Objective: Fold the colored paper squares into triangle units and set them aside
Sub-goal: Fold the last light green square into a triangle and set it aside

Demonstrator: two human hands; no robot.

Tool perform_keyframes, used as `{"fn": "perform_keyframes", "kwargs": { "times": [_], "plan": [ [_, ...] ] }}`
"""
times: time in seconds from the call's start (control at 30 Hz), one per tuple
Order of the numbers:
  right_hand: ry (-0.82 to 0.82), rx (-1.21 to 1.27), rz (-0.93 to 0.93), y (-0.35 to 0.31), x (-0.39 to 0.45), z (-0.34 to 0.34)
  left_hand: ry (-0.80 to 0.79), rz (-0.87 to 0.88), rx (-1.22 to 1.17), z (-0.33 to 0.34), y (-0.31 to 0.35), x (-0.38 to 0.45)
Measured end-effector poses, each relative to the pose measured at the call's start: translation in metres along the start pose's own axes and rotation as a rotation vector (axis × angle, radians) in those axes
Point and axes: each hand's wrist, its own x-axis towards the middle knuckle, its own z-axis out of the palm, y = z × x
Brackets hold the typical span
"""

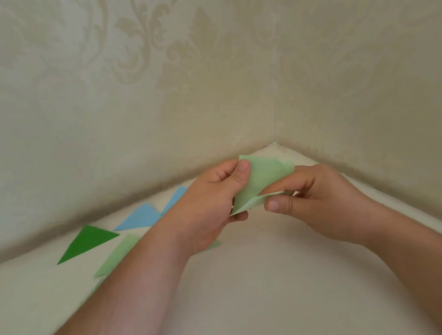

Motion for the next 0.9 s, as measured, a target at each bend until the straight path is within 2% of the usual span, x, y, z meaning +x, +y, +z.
{"fn": "perform_keyframes", "kwargs": {
  "times": [0.1,0.23,0.43,0.5,0.9],
  "plan": [
    [0.062,0.067,0.008,0.001,0.001,-0.001,-0.028,-0.001,-0.016,0.0,0.001,-0.001],
    [0.056,0.044,0.023,0.003,0.002,0.001,-0.028,0.02,0.026,0.002,0.001,0.001],
    [0.088,0.04,0.136,-0.001,0.001,0.002,0.162,0.027,-0.064,0.003,-0.002,0.006],
    [0.09,0.011,0.122,-0.001,0.001,0.002,0.2,0.042,-0.115,0.003,-0.004,0.007],
    [0.363,0.148,0.192,-0.002,0.004,0.005,0.075,0.056,-0.223,0.011,-0.006,0.004]
  ]
}}
